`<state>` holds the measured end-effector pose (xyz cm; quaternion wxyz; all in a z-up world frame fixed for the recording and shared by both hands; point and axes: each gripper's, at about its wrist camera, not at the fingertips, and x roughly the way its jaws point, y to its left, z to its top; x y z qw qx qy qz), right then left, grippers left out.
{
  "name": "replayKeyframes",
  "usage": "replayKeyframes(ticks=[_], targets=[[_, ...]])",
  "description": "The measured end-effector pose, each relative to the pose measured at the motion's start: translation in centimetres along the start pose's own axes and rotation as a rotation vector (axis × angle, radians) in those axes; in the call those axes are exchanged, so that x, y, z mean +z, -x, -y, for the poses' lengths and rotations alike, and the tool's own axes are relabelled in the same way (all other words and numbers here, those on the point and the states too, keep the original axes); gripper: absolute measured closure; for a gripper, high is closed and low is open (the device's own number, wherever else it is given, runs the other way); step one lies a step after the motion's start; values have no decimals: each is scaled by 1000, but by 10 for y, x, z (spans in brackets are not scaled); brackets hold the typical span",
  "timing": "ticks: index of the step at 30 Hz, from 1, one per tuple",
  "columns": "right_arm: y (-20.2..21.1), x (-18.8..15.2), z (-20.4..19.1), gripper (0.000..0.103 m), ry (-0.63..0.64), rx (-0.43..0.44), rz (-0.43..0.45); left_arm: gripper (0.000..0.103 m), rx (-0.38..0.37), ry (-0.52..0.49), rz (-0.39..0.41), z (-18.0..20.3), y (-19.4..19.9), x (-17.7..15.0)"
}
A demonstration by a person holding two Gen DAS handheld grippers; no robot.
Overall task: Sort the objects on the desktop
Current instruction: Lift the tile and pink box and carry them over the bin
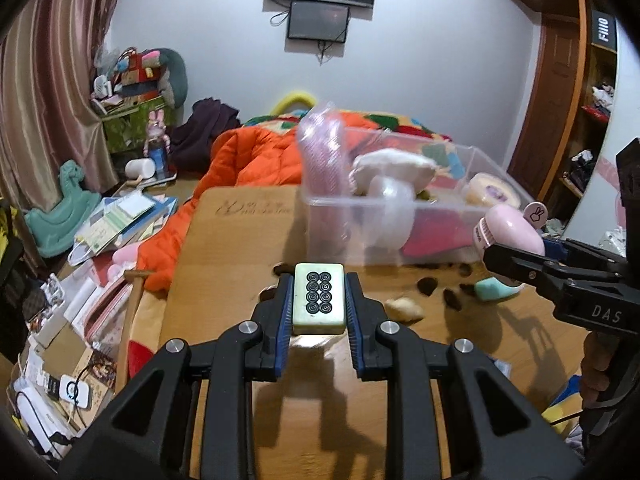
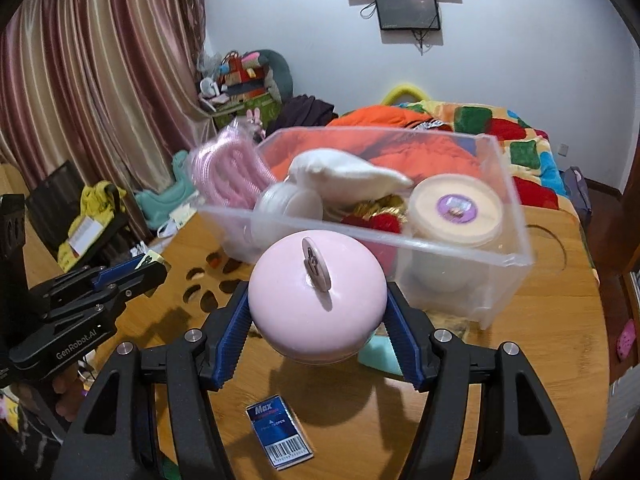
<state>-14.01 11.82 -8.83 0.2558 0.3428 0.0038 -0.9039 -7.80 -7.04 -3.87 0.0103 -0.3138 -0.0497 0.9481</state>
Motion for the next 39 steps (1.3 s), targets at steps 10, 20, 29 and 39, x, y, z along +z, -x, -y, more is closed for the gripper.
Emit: replayKeyframes(ticks=[10, 20, 29, 39], targets=[[25, 16, 21, 43, -42, -35, 63, 79, -52, -16, 73, 16, 7, 28], [17, 35, 27, 43, -16, -70, 69, 79, -64, -18, 106, 25, -10, 58], [-8, 56, 30, 43, -3, -87, 57, 79, -58, -28, 87, 27, -39, 73], [-45, 65, 21, 43, 35, -80, 10, 79, -45, -42, 67, 24, -61, 79]])
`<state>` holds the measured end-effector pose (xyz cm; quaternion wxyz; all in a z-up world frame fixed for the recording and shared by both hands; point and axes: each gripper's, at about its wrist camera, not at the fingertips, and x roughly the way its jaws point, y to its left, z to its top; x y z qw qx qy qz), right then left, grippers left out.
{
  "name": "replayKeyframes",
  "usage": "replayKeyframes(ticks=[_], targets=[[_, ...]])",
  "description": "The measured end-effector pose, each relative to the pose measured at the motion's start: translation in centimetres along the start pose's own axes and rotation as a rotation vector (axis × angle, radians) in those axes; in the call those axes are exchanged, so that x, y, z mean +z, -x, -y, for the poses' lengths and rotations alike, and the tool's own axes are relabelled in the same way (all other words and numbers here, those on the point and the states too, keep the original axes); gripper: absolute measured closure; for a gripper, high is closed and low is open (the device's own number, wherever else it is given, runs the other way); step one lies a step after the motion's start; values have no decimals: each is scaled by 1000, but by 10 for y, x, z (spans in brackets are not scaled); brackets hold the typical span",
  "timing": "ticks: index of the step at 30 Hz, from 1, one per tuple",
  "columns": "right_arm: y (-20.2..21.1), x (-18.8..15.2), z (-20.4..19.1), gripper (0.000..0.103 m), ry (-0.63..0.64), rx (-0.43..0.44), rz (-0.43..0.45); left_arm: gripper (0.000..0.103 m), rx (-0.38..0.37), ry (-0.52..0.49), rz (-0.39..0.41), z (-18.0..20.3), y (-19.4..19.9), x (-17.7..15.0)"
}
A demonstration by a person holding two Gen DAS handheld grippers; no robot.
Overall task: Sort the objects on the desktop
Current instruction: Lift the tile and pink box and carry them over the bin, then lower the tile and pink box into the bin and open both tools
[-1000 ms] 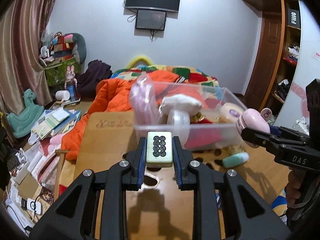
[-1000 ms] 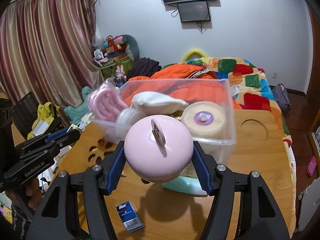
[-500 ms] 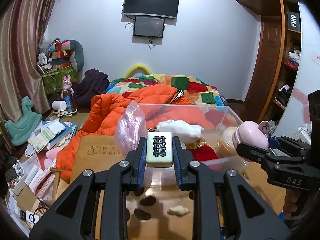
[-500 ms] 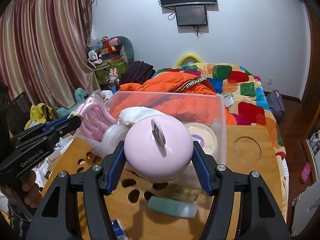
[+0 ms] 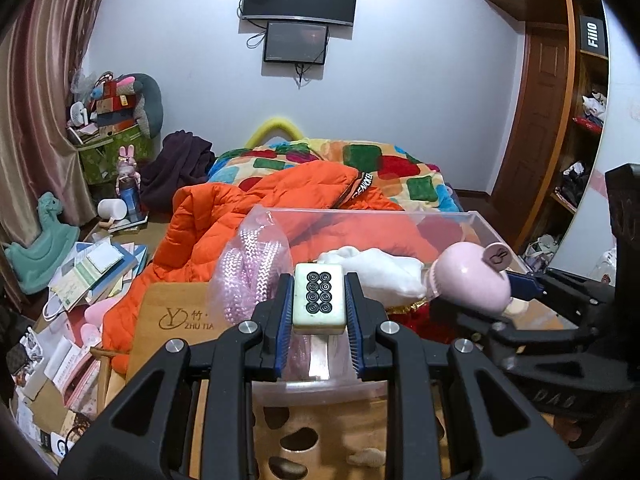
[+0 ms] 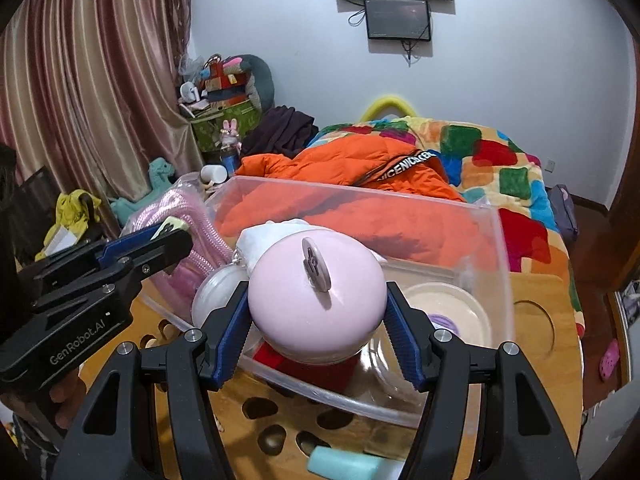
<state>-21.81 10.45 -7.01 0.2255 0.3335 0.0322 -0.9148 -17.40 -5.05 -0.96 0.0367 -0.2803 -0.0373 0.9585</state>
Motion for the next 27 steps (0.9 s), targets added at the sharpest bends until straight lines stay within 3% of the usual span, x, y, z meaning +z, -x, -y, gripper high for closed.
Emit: replayKeyframes(ticks=[8, 20, 23, 25, 27], targets=[[-6, -3, -14, 43, 91, -80, 9, 79, 6, -13, -43, 5, -15, -2], [4, -4, -17, 42, 111, -89, 13, 79, -74, 49, -61, -3, -4, -3], [14, -5, -15, 40, 108, -91, 28, 74, -85, 45, -50, 1, 4, -3], [21, -5, -13, 30, 105, -99, 34, 69, -81, 35, -39, 3, 11, -3], [31, -6, -9, 27, 85, -112, 50, 62, -65, 21, -21, 6, 20, -4]])
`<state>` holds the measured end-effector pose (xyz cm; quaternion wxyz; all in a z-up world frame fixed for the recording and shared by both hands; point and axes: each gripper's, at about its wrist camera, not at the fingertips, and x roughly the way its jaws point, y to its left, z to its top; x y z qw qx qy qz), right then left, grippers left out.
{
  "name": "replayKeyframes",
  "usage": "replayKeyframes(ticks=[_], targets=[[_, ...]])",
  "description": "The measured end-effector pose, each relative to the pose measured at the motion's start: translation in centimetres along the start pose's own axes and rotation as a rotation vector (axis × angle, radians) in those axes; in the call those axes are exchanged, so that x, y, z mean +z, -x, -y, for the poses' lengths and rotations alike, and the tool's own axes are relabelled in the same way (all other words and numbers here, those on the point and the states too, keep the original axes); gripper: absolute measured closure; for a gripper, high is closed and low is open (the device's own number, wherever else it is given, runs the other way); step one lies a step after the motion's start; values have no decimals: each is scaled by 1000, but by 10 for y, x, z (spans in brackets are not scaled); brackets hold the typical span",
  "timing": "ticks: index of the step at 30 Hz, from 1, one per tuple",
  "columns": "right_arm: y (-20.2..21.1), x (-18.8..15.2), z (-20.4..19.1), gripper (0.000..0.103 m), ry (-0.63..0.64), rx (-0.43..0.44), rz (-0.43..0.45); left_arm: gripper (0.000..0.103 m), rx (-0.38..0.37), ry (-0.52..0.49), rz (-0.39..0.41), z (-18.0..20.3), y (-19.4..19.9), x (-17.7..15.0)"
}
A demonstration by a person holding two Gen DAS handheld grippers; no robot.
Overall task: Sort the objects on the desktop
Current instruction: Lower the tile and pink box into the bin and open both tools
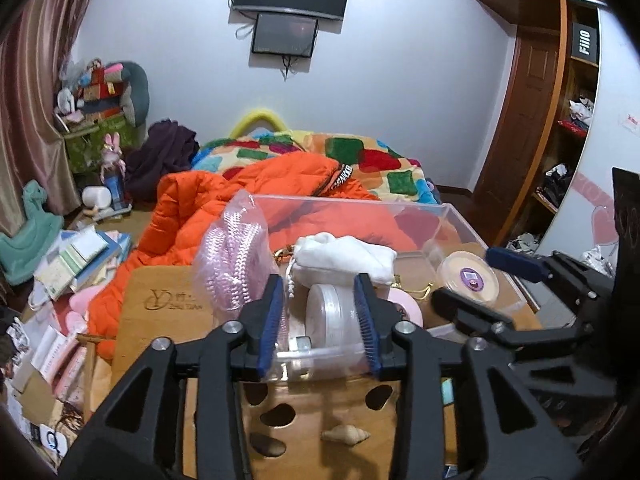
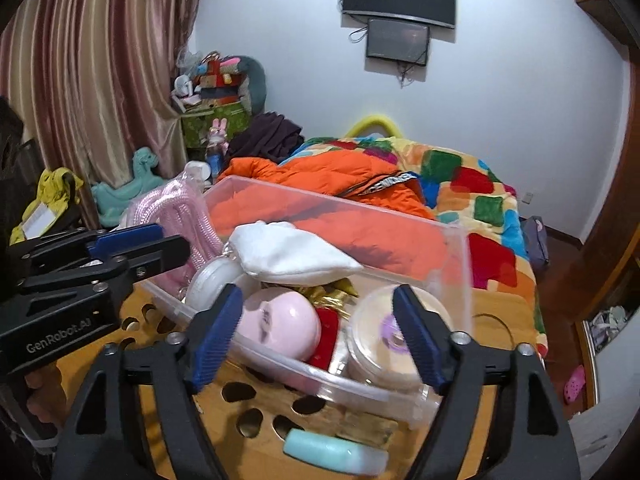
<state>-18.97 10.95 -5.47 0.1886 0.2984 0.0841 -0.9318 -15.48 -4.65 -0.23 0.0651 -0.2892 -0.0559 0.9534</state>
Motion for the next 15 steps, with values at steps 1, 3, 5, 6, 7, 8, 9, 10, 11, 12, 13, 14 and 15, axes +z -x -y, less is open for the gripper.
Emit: replayKeyframes(ticks=[1, 3, 5, 6, 7, 8, 9, 10, 11, 12, 13, 14, 15], targets=[[4, -1, 3, 27, -13, -4, 3, 57, 7, -7, 7, 1, 4, -1], [11, -3, 7, 27, -33, -4, 3, 51, 17, -16, 20, 4, 12, -3], [18, -6, 12, 26, -54, -9, -2, 45, 15, -21, 30, 5, 20, -6], [22, -8, 15, 25, -67, -13, -6, 40, 15, -22, 34, 5, 23, -7], [24, -11, 18, 21, -78, -16, -7, 35, 23, -26, 41, 6, 28, -9], [28, -14, 21, 20, -94, -22, -8, 32, 35, -32, 49, 7, 32, -10], [30, -17, 24, 20, -105, -29, -9, 29, 47, -37, 56, 8, 34, -12], [33, -20, 28, 19, -117, -37, -10, 27, 60, -44, 63, 9, 38, -14], [35, -24, 33, 19, -133, -48, -15, 26, 64, -49, 66, 10, 41, -16], [36, -28, 37, 19, -146, -56, -19, 26, 64, -51, 65, 10, 43, -18], [37, -31, 40, 19, -157, -63, -26, 24, 63, -50, 62, 10, 44, -20], [38, -36, 45, 19, -175, -73, -38, 23, 64, -47, 60, 9, 45, -23], [39, -41, 49, 19, -192, -79, -46, 23, 63, -48, 59, 10, 45, -26]])
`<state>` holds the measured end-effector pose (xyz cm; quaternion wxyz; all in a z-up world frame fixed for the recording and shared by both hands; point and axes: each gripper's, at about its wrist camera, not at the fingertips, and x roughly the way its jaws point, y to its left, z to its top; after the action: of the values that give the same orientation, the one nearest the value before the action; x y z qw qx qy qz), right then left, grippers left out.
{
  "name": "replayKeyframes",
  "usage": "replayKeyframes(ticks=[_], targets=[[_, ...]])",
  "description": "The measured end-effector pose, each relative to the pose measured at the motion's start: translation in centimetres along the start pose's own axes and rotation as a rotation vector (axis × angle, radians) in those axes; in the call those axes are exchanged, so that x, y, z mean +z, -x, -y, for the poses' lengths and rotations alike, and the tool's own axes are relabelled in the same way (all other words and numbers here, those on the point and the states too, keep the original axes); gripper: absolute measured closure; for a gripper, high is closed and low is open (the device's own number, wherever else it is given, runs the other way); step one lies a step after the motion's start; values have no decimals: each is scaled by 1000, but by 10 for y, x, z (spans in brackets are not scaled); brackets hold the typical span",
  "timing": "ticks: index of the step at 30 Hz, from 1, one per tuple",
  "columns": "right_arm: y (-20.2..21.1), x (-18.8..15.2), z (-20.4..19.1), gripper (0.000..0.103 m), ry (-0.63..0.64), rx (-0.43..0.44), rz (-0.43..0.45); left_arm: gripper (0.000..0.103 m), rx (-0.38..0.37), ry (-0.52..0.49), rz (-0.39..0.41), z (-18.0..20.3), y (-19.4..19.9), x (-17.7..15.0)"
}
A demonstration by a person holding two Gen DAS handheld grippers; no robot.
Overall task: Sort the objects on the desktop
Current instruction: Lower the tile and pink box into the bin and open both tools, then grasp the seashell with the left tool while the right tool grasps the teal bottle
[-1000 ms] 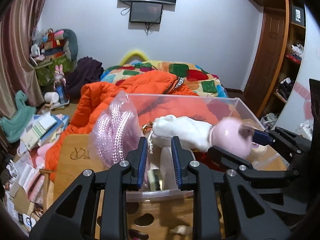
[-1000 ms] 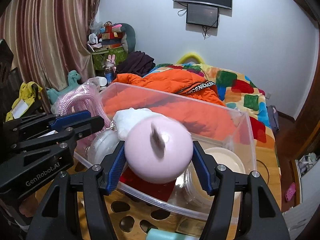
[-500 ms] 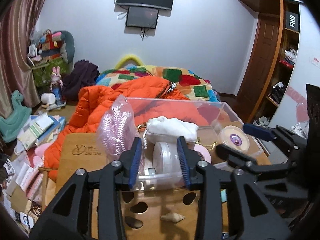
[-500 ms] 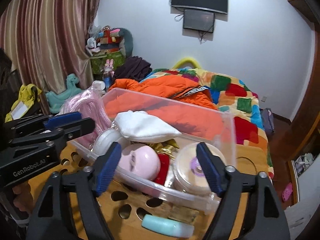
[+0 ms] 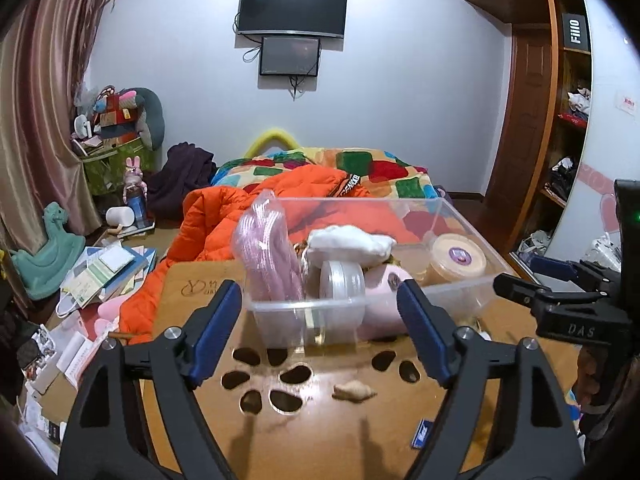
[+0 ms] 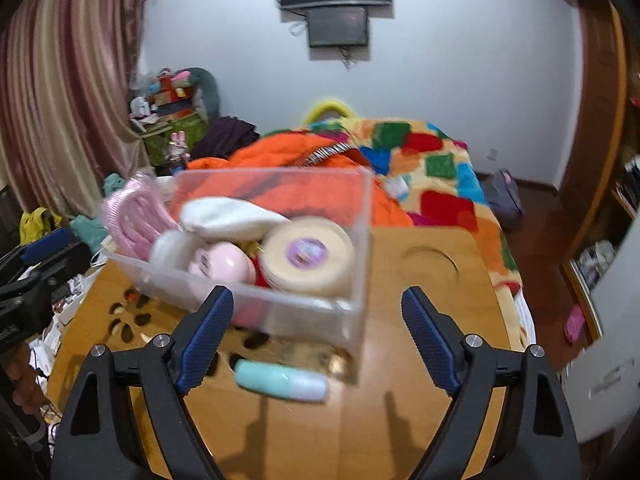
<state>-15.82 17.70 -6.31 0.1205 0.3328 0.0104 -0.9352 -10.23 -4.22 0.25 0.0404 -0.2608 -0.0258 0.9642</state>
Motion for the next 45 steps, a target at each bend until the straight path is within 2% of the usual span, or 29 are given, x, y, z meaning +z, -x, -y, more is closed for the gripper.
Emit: replayKeyframes(ticks=[6, 10, 18, 23, 30, 33, 37, 45], targets=[[-8, -31, 26, 19, -100, 8, -70, 23, 13, -1, -60, -1, -8, -24], [-18, -47, 28, 19, -150, 29, -125, 23, 24, -2, -105, -1, -17, -40], [-33, -55, -5, 19, -71, 80, -153, 23, 18, -29, -180, 11, -35, -66], [-47, -58, -22, 19, -25, 33, -180, 25, 16, -56, -187, 19, -41, -69], [-51, -61, -30, 21, 33, -35, -164, 40, 17, -85, -188, 28, -46, -70], [-50, -62, -31, 26, 51, -62, -151, 51, 20, -99, -195, 32, -47, -73], [-47, -64, -28, 32, 63, -52, -145, 66, -12, -87, -232, 32, -52, -75], [-39, -67, -23, 32, 55, -22, -135, 71, -45, -26, -231, 25, -51, -76]])
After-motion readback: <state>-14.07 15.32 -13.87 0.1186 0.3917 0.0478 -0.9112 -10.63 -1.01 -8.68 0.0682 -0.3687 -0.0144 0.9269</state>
